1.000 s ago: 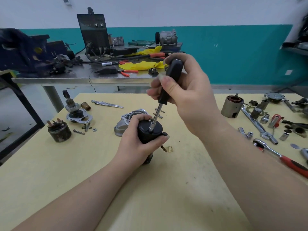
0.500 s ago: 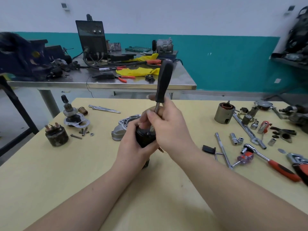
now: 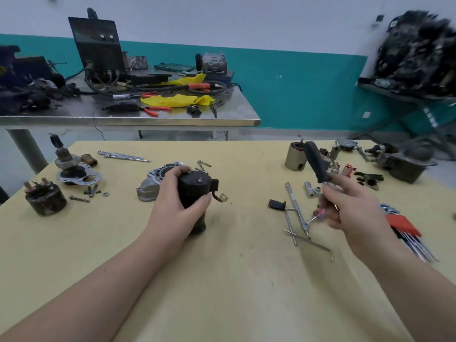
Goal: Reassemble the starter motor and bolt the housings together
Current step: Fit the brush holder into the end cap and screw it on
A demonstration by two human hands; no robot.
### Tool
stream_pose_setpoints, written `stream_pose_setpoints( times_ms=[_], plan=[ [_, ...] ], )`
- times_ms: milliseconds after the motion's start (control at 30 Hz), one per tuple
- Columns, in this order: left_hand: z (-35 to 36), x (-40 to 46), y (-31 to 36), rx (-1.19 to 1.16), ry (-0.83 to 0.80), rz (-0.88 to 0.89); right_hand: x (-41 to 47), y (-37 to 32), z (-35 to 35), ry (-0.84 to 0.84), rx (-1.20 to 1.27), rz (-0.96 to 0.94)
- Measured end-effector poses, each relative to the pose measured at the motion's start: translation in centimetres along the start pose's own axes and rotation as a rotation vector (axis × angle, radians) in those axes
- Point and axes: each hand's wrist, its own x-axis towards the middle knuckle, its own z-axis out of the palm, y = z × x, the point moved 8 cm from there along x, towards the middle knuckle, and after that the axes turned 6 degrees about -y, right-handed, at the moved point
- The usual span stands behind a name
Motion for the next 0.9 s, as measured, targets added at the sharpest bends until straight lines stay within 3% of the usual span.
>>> stream_pose_setpoints(
  times_ms=[133,233,467,900],
  plan=[
    [0.8,-0.2,0.0,-0.033,0.022,-0.002,-1.3,1.9,-6.0,0.153,-0.715,-0.065],
    [0.9,-0.3,0.1,-0.028,0.036,0.014,-2.0,1.7,-5.9,0.143,-0.972,-0.129],
    [0.3,-0.5,0.3,0.069,-0.022,0.056,-2.1,1.5,-3.9,0.138,-1.138,-0.243],
    [0.2,-0.5,-0.3,0.127,-0.082,0.088,-1.5,1.2,-1.6,0.096,-1.107,-0.441]
  ],
)
